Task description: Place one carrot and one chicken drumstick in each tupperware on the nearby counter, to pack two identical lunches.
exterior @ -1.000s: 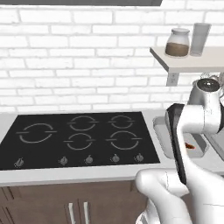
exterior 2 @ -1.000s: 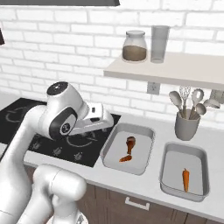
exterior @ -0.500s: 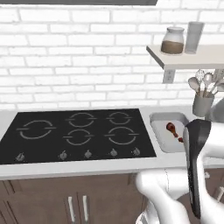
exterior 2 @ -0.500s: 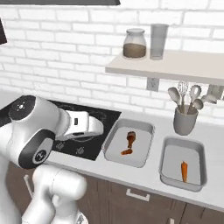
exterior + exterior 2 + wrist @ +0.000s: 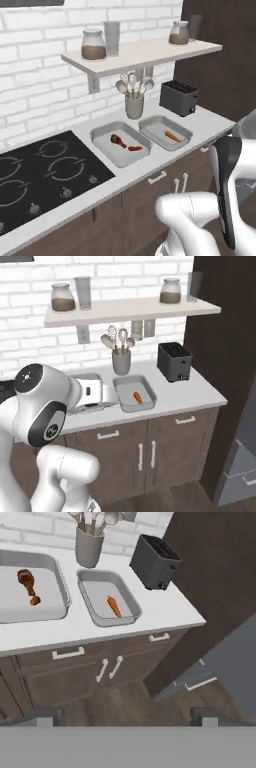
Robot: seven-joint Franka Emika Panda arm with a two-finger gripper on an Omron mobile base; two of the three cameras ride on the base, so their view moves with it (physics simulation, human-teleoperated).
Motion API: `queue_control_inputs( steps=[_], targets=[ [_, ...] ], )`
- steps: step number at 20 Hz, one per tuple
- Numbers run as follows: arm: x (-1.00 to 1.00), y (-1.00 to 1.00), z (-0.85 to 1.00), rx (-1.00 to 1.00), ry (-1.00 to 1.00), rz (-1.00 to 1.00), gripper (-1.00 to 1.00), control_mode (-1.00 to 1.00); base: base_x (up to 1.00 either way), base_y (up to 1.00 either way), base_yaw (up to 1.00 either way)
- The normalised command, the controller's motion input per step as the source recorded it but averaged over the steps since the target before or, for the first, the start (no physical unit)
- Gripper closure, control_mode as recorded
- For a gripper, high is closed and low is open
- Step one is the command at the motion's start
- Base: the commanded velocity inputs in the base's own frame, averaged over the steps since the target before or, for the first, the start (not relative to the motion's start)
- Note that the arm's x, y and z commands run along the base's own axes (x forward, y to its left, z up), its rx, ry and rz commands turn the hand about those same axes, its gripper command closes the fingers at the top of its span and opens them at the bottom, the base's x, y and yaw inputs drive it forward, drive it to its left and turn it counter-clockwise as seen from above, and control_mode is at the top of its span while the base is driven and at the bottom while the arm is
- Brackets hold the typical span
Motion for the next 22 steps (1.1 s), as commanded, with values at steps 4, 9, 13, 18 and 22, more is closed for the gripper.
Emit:
queue_control_inputs(
  steps=[4,9,13,18,22],
  targets=[
    [0.0,0.0,0.0,0.0,0.0,0.0,-1.0,1.0,-0.02,0.0,-1.0],
    [0.0,0.0,0.0,0.0,0.0,0.0,-1.0,1.0,-0.1,-0.06,-0.95],
    [0.0,0.0,0.0,0.0,0.0,0.0,-1.0,1.0,0.16,-0.75,-0.49],
    [0.0,0.0,0.0,0.0,0.0,0.0,-1.0,1.0,0.46,-1.0,-0.16],
    [0.0,0.0,0.0,0.0,0.0,0.0,-1.0,1.0,0.95,-1.0,-0.12]
  ],
)
